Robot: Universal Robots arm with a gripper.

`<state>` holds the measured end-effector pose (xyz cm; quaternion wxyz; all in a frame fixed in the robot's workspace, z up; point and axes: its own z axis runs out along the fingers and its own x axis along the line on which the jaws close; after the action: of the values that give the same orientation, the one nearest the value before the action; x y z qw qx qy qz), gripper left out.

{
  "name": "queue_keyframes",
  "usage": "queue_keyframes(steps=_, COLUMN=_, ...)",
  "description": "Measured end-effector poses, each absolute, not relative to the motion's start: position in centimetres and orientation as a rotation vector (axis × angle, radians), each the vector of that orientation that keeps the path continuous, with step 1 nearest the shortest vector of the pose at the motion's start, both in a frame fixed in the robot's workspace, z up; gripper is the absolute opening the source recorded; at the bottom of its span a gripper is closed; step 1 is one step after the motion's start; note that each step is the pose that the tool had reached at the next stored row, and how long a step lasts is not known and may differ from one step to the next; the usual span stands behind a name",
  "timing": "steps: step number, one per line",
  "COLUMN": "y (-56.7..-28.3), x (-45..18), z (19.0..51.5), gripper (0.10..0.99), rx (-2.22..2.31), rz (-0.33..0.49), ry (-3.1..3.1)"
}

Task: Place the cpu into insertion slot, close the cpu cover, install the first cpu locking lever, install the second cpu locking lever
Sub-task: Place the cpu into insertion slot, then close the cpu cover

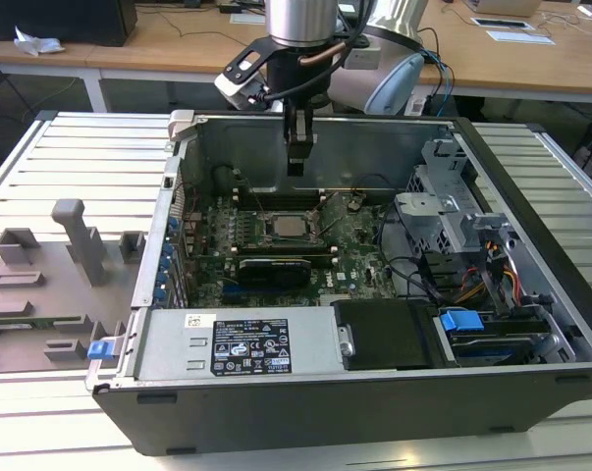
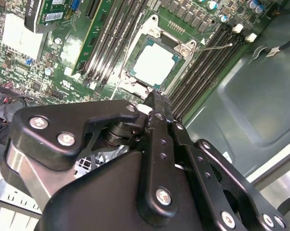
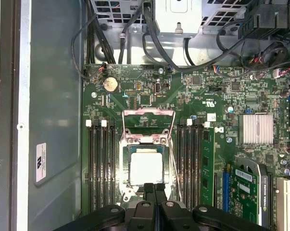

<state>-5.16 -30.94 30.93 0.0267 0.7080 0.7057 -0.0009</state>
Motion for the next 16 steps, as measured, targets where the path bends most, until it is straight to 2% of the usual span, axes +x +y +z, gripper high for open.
queue_keyframes(steps=16, y=-30.9, x=-3.3, z=30.9, gripper=0.106, rx=2.188, rz=-0.003, ry=2.180)
